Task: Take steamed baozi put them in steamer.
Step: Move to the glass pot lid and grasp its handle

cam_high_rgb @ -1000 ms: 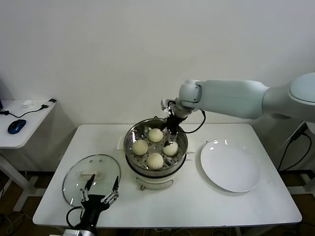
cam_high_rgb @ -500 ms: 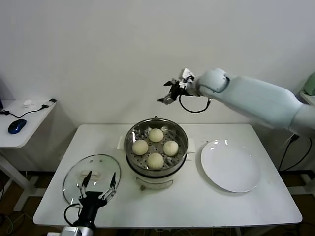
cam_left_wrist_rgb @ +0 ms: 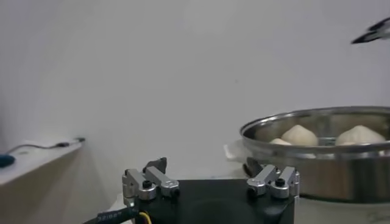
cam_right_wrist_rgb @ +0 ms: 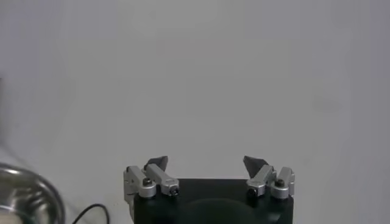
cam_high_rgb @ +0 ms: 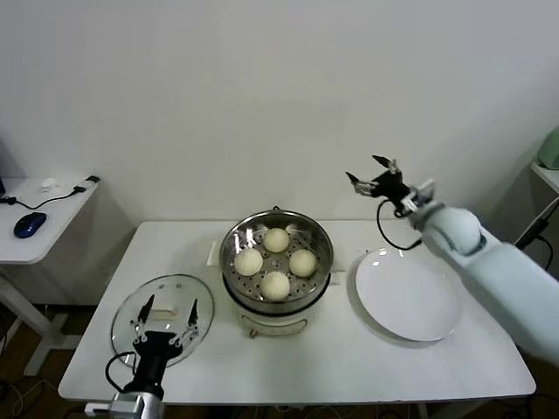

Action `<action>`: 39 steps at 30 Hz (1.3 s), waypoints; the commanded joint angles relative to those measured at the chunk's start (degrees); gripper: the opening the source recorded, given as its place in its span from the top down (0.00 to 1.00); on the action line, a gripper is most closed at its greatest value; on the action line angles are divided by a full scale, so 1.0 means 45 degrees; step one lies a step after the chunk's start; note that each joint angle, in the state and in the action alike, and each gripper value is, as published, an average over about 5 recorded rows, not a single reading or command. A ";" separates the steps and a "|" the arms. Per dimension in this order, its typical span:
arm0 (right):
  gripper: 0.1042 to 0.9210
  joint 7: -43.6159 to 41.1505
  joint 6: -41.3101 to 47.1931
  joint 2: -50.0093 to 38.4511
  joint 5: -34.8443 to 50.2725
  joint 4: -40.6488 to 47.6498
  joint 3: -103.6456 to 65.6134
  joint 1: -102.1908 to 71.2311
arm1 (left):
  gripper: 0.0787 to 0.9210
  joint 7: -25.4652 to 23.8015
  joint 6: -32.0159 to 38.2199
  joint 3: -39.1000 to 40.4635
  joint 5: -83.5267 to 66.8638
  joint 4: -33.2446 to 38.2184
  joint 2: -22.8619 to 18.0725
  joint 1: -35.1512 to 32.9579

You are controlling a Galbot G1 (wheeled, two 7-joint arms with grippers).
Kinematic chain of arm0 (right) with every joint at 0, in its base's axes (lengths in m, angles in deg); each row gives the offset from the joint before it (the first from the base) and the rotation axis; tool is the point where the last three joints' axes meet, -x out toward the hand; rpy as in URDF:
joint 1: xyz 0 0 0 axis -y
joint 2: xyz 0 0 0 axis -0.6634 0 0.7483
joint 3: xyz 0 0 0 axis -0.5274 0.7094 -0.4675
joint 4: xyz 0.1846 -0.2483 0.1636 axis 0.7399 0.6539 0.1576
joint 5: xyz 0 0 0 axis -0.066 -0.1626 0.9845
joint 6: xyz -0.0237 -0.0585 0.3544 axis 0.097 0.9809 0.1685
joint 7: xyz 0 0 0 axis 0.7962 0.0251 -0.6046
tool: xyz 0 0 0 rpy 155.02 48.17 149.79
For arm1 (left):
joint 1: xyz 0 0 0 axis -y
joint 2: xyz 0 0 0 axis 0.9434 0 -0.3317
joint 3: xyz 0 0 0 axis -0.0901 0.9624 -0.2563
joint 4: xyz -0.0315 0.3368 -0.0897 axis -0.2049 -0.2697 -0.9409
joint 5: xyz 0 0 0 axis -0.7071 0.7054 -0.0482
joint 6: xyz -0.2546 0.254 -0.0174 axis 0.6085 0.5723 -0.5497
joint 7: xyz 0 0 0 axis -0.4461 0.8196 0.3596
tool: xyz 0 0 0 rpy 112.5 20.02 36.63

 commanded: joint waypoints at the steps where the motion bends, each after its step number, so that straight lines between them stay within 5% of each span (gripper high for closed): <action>1: 0.12 0.0040 -0.4157 0.3287 -0.2194 -0.0937 -0.9517 -1.1377 | 0.12 0.0779 0.0594 -0.0250 0.1482 -0.1015 0.0296 0.0560; 13: 0.12 -0.0517 -0.4496 0.5942 -0.3422 -0.0529 -0.8711 -1.2764 | 0.12 0.6329 -0.0510 -0.0450 1.1999 -0.2912 0.1502 0.0593; 21: 0.12 -0.0319 -0.3383 0.6093 -0.3928 -0.0893 -0.8486 -1.3004 | 0.12 0.6347 -0.0877 -0.0338 1.5320 -0.5207 0.2510 0.0867; 39: 0.12 -0.0123 -0.2944 0.6146 -0.3937 -0.1422 -0.8675 -1.3126 | 0.12 0.6364 -0.0846 0.0105 1.6176 -0.8396 0.2505 0.3178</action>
